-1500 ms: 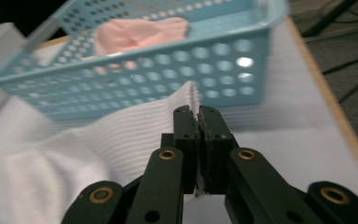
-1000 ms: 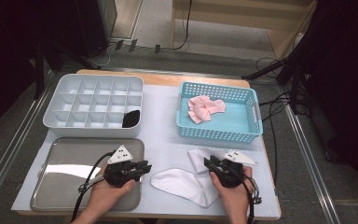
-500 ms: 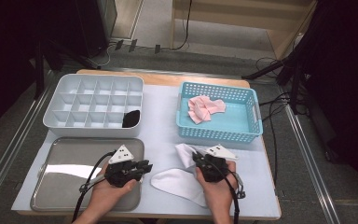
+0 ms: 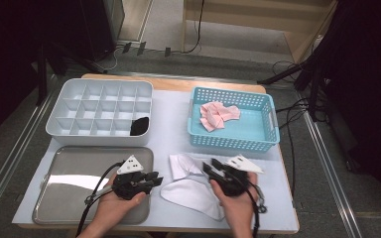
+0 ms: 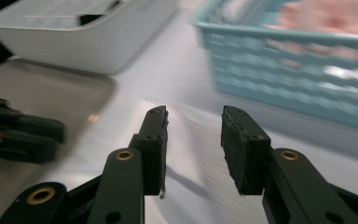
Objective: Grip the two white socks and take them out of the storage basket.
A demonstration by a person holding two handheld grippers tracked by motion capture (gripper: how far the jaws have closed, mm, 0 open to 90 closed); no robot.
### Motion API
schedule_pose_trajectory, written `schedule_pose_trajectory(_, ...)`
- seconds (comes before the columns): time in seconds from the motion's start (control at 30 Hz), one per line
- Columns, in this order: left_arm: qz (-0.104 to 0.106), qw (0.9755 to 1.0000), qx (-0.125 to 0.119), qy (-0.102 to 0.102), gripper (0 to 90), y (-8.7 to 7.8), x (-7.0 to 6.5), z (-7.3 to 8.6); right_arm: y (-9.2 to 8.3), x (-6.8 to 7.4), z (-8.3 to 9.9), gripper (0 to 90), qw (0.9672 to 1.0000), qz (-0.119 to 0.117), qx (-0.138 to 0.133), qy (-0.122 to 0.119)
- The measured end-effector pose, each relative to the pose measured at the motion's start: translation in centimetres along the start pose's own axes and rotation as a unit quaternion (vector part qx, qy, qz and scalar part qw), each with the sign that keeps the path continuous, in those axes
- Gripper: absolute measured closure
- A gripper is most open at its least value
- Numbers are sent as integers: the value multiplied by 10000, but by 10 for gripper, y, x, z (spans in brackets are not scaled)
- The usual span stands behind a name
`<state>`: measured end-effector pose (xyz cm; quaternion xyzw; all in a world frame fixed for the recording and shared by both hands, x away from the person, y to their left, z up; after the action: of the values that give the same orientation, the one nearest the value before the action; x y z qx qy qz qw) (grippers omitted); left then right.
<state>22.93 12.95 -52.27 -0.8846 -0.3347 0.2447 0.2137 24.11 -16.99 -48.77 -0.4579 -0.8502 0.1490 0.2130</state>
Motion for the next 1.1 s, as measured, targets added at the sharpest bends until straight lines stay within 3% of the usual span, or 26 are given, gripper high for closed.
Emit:
schedule_pose_trajectory(0.13,33,9999,103,83,651,5,-7,1,-40,-31,26,602,9978,651,69,69)
schedule_pose_trajectory(0.23,18,9996,214,192,627,11,-13,3,-65,-48,49,532,9927,1198,151,49)
schedule_pose_trajectory(0.3,-9,9992,300,252,628,15,-17,4,-71,-55,58,527,9901,1372,267,115)
schedule_pose_trajectory(0.37,-60,9986,391,365,644,19,-21,5,-77,-59,66,531,9916,1195,287,393)
schedule_pose_trajectory(0.4,-126,9981,431,420,655,20,-23,6,-77,-59,69,549,9915,1189,315,420)
schedule_pose_trajectory(0.47,-308,9969,509,518,696,23,-25,7,-75,-57,73,586,9905,1261,448,313)
schedule_pose_trajectory(0.53,-337,9969,517,492,750,23,-25,7,-72,-56,76,663,9886,1394,544,188)
schedule_pose_trajectory(0.6,-205,9971,590,446,829,23,-24,7,-72,-57,75,767,9872,1468,606,155)
schedule_pose_trajectory(0.67,-176,9966,613,523,877,21,-25,7,-74,-59,74,835,9880,1397,617,220)
schedule_pose_trajectory(0.83,72,9963,712,482,893,18,-26,7,-83,-69,71,854,9880,1331,688,386)
schedule_pose_trajectory(0.93,111,9955,790,515,896,17,-26,8,-90,-78,70,860,9876,1331,682,483)
schedule_pose_trajectory(1.1,395,9942,882,478,895,17,-30,8,-95,-87,66,865,9881,1281,705,480)
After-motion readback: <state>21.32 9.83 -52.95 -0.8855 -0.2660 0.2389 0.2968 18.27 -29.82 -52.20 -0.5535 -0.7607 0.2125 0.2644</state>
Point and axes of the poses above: each handheld gripper's, and its own axes: y roughly forward along the jaws, z roughly out of its underside, x roughly to its left, the point moved 1 cm from there along y, roughly forward along the jaws, and after that the axes turned 3 degrees about -x, right-handed, at the moved point
